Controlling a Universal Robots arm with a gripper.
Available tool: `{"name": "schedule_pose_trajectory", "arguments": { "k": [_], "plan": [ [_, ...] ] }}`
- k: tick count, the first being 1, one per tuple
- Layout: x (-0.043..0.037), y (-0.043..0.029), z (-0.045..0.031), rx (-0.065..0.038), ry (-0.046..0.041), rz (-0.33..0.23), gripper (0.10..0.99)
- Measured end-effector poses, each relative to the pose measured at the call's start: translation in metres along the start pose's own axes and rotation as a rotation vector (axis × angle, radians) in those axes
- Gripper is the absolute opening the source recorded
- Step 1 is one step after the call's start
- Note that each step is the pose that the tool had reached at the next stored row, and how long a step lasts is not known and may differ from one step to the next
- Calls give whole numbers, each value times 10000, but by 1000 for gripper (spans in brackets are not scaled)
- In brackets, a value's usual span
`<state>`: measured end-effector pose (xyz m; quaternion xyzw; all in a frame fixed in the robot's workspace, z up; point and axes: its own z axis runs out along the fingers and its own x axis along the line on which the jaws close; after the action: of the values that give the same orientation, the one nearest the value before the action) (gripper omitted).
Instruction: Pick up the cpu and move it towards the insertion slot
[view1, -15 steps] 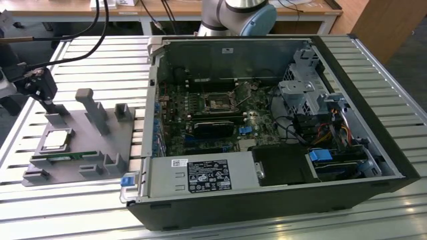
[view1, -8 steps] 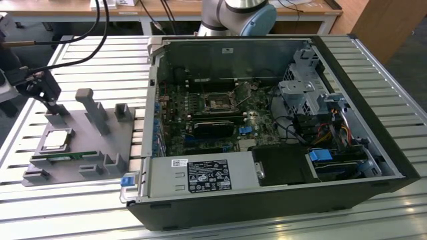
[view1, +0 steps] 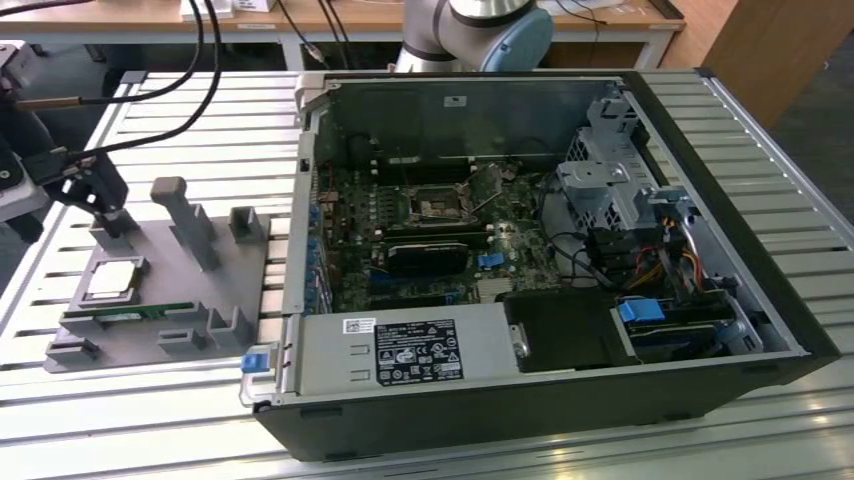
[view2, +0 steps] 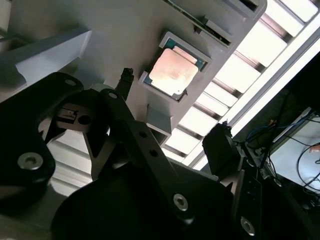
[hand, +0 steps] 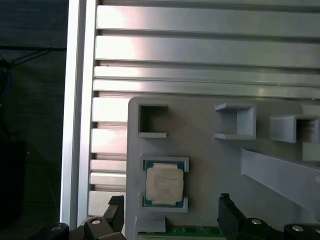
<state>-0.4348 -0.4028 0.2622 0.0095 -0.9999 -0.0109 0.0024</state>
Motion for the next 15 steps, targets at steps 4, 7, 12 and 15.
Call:
{"name": "schedule_pose_trajectory", "arguments": {
  "k": [4, 7, 12, 15],
  "plan": [
    [0, -5, 23, -245, -1, -1, 835],
    [1, -25, 56, -329, -4, -2, 835],
    [5, -62, 119, -413, -5, -2, 835],
    [6, -65, 171, -420, -5, -1, 835]
  ]
}}
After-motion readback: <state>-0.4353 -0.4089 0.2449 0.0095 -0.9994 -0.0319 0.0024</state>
